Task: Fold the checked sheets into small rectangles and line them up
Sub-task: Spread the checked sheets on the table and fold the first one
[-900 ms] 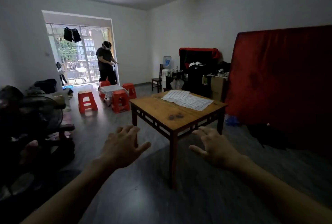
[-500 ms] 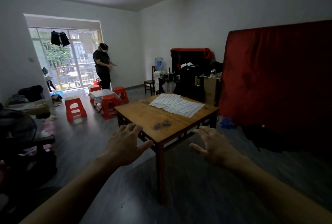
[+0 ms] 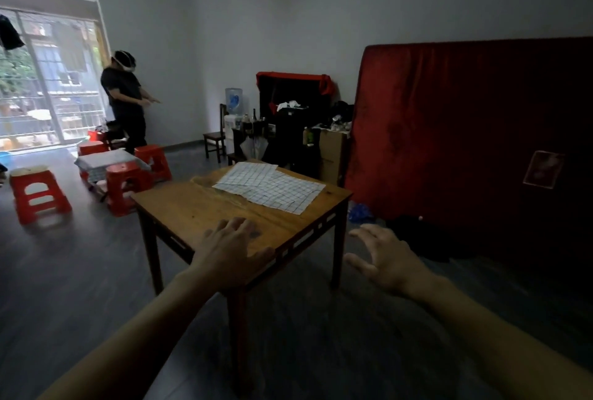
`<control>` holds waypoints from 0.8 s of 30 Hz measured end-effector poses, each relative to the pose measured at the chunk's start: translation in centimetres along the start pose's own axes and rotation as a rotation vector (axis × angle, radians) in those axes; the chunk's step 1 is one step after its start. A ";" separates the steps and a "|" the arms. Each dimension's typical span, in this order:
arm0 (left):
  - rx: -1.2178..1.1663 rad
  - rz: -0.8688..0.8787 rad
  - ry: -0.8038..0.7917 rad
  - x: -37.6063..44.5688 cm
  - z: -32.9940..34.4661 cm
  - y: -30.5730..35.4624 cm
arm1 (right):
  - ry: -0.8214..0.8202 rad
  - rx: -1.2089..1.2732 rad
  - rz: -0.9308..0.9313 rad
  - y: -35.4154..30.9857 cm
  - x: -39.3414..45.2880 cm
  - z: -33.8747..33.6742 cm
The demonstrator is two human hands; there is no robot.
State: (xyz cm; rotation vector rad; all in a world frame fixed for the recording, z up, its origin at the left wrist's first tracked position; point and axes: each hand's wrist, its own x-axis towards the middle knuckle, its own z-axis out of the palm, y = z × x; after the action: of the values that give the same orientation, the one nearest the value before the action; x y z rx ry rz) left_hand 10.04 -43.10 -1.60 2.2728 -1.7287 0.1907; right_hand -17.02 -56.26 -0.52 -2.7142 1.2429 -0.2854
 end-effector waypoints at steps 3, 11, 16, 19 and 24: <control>-0.049 0.016 0.014 6.1 1.6 -1.4 | 0.036 -0.029 0.028 1.5 4.7 -0.4; -0.090 0.138 -0.015 19.5 7.0 2.2 | 0.062 -0.013 0.142 8.4 13.5 -0.1; -0.111 0.150 -0.035 28.8 10.5 5.7 | 0.088 0.029 0.173 15.5 20.0 0.3; -0.081 0.173 -0.063 35.1 12.9 8.1 | 0.123 0.058 0.179 20.6 24.5 0.9; -0.028 0.153 -0.083 46.1 16.3 11.7 | 0.144 0.144 0.182 28.5 33.5 0.4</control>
State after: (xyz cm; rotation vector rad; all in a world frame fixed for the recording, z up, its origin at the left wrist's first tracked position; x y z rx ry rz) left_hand 10.48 -93.36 -3.03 2.1577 -1.9356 0.1037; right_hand -16.39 -100.23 -3.03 -2.4774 1.4354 -0.5338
